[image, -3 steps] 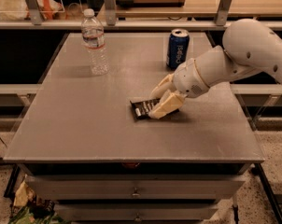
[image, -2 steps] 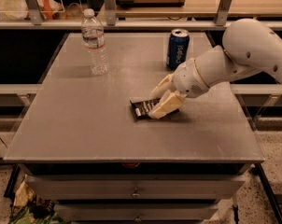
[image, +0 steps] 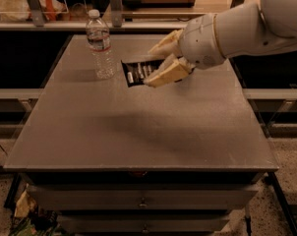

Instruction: Move rxbar chocolate near water bottle

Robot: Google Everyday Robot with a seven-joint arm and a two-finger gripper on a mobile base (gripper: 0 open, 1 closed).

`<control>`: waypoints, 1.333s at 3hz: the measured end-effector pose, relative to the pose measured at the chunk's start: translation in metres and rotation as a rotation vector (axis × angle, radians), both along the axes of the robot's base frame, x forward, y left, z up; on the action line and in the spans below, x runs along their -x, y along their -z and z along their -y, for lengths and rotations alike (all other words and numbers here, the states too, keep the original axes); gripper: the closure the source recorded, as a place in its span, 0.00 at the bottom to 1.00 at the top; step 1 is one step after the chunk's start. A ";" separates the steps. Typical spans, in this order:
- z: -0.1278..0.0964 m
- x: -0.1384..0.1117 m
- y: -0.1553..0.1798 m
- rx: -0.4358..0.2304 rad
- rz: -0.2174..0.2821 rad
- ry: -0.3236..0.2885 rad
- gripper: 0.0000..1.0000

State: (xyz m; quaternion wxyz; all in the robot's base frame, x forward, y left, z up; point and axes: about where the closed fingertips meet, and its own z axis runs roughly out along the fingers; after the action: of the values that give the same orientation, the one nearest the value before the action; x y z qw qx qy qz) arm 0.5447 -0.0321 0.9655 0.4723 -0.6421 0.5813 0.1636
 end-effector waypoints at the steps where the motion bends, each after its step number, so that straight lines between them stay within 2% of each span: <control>1: -0.008 0.004 -0.040 -0.026 0.096 0.000 1.00; 3: -0.017 0.009 -0.087 -0.056 0.210 -0.002 1.00; 4: -0.017 0.009 -0.087 -0.056 0.210 -0.002 1.00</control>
Offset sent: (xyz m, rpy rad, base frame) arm -0.0061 0.0110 0.0844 0.0588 -0.2046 -0.0087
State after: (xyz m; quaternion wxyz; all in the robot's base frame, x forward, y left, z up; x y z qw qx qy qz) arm 0.5353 -0.0148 1.0529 0.5483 -0.6426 0.5234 0.1122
